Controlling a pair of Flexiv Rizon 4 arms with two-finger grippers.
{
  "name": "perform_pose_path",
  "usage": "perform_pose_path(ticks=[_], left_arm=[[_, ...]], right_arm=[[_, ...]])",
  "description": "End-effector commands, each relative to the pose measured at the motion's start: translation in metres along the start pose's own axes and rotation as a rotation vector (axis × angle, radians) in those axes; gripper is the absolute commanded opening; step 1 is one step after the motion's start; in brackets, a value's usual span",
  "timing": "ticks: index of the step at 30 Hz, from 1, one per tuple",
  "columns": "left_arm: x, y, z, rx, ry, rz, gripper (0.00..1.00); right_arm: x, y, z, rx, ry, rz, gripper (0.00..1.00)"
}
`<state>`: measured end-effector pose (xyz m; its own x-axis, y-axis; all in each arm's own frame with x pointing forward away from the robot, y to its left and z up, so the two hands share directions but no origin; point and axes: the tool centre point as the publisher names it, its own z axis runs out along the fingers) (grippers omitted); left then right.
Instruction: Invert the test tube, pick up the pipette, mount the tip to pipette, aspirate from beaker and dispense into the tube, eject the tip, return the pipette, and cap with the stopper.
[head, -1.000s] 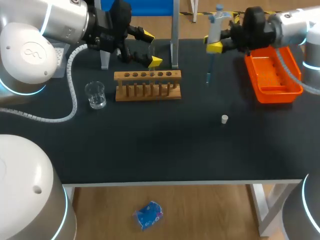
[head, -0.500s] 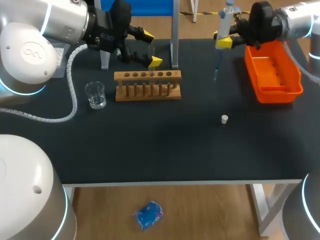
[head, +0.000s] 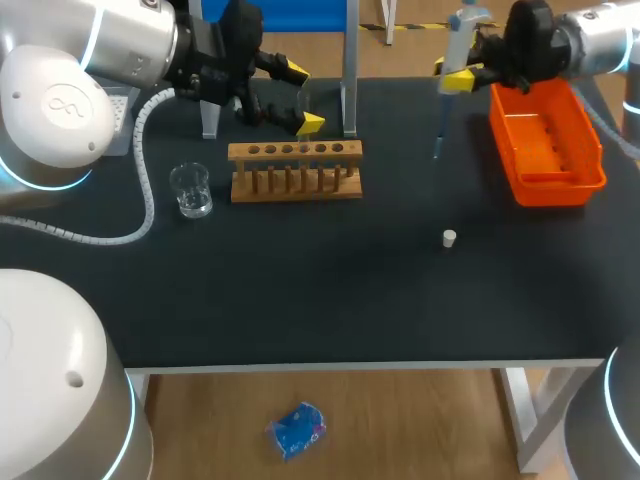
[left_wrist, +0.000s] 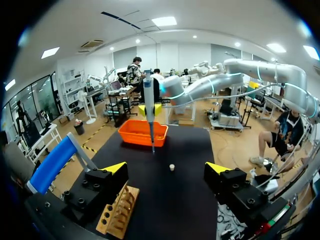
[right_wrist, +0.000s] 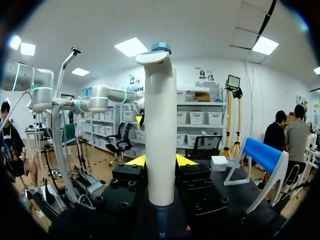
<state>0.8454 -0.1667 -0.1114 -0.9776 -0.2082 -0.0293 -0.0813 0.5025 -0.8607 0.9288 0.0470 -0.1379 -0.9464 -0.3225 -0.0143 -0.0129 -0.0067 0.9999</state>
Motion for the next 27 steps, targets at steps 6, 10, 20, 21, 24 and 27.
perform_pose_path(ticks=[6,10,20,21,24,27], left_arm=[[0.000,0.000,-0.001,0.001,0.001,0.001,1.00],[0.000,0.000,-0.001,0.001,0.001,0.001,1.00],[0.000,0.000,-0.001,0.001,0.001,0.001,1.00],[0.000,0.000,-0.001,0.001,0.001,0.001,1.00],[0.000,0.000,-0.001,0.001,0.001,0.001,1.00],[0.000,0.000,-0.001,0.001,0.001,0.001,1.00]], right_arm=[[0.010,0.004,-0.074,0.016,-0.014,-0.015,0.00],[0.010,0.001,-0.097,0.009,-0.044,-0.009,0.00],[-0.002,-0.012,-0.129,-0.015,-0.134,-0.008,0.00],[-0.003,-0.013,-0.131,-0.014,-0.141,-0.008,0.00],[-0.005,-0.015,-0.136,-0.004,-0.163,-0.009,0.00],[-0.006,-0.016,-0.144,0.007,-0.195,-0.010,0.00]])
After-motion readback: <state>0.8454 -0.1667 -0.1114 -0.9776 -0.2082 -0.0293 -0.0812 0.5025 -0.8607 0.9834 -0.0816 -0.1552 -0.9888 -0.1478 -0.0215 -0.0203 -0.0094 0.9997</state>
